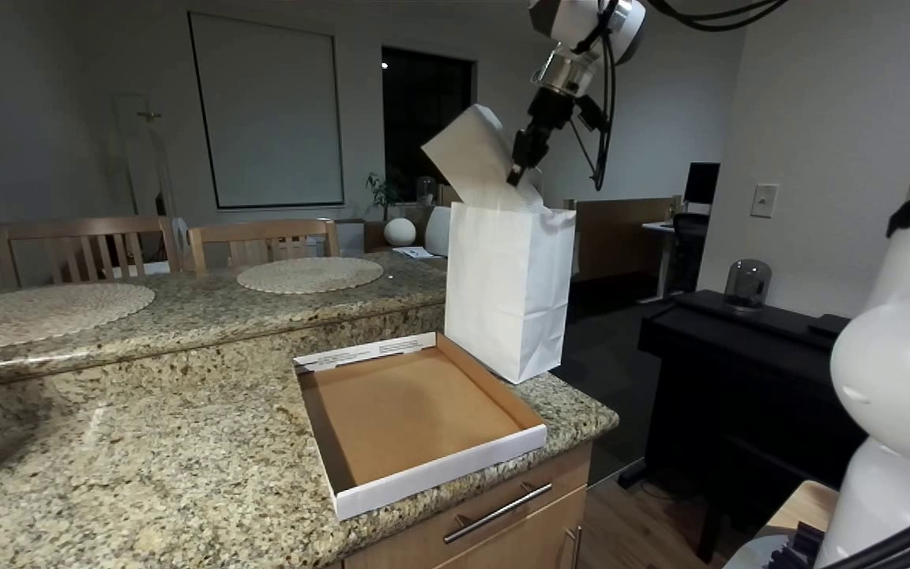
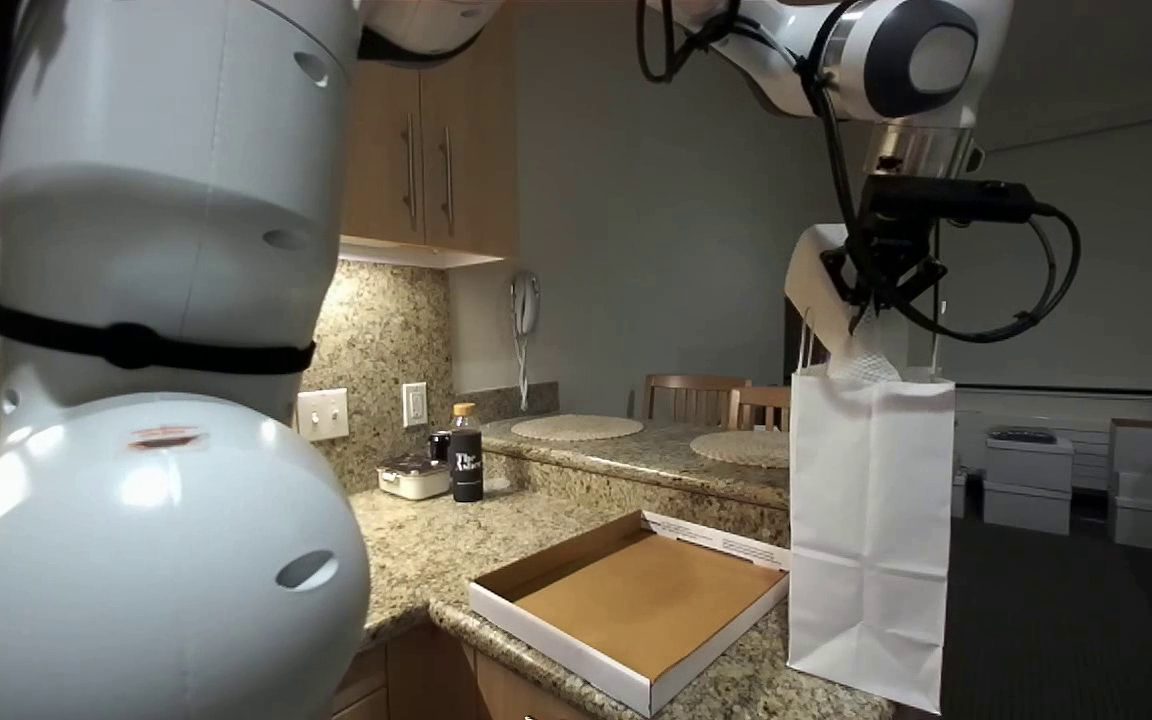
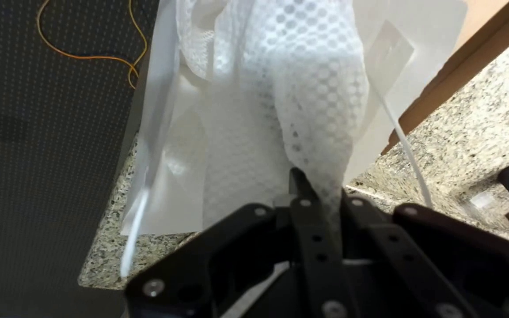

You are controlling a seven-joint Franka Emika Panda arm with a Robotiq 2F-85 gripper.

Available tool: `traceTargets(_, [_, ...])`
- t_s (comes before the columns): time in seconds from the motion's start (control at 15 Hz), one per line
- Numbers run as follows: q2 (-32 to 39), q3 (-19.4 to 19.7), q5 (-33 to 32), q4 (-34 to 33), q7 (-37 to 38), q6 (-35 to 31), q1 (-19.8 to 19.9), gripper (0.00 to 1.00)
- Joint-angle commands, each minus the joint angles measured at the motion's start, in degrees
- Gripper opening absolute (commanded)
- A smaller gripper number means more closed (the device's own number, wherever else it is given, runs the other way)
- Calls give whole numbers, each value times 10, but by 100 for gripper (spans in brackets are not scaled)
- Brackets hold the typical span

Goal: Put the white towels inside the white paper bag

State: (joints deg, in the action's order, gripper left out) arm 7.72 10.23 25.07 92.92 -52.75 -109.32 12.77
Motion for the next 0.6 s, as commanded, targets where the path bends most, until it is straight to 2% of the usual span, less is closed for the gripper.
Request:
traceTargets(0.0, [1, -3, -1, 27, -26, -12, 12, 2])
traceTargets(0.53, [-16, -2, -5, 105, -73, -50, 17, 2])
